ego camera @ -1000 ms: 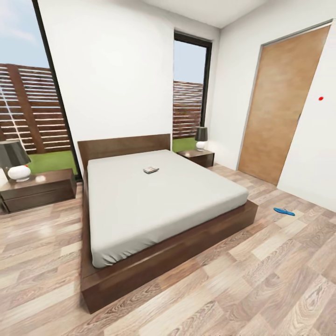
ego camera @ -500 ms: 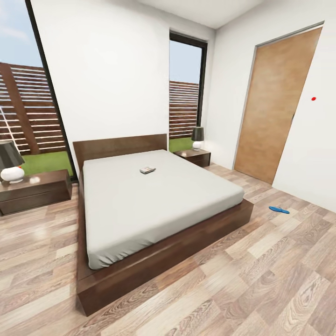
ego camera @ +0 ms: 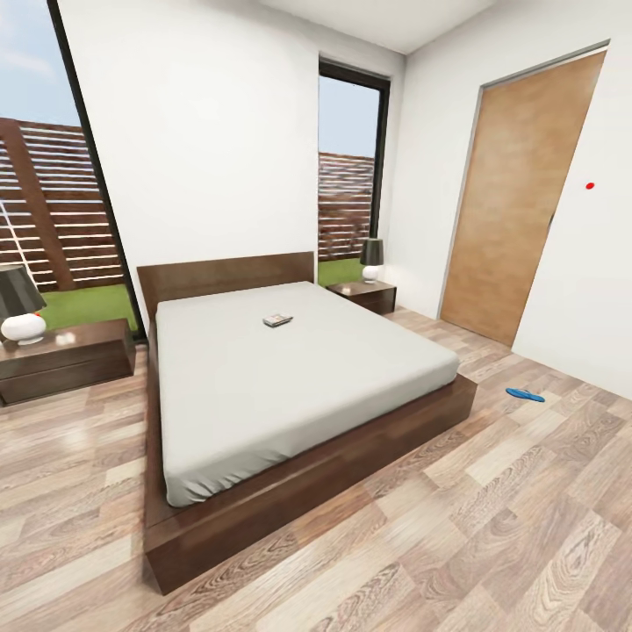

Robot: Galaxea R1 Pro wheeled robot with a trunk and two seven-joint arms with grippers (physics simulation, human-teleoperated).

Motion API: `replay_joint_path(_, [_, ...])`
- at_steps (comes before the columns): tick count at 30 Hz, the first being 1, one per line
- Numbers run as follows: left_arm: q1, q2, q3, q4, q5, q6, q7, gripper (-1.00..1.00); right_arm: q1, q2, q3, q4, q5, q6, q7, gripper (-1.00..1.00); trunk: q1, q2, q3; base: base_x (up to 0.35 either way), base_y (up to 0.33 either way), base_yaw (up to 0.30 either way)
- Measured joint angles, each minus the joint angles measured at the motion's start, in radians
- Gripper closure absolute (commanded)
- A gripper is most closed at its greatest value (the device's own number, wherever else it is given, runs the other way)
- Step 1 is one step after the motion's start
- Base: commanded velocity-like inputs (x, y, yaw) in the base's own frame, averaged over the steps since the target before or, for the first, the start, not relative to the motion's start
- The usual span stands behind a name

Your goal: In the bedroom, move the book from the bed onto either nightstand, and place the two sandals side by side next to the bed.

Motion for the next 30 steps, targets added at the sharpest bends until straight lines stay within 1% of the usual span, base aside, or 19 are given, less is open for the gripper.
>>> replay_joint_path(14, [0.000, -0.006, 0.000, 0.000, 0.000, -0.001, 0.001, -1.00, 0.000, 0.000, 0.001, 0.000, 0.000, 0.000, 0.000, -1.00, 0.000, 0.000, 0.000, 0.000, 0.000, 0.000])
replay_joint_path(30, [0.000, -0.006, -0.001, 0.000, -0.001, -0.034, -0.004, -1.00, 0.002, 0.002, 0.002, 0.000, 0.000, 0.000, 0.000, -1.00, 0.000, 0.000, 0.000, 0.005, 0.000, 0.000])
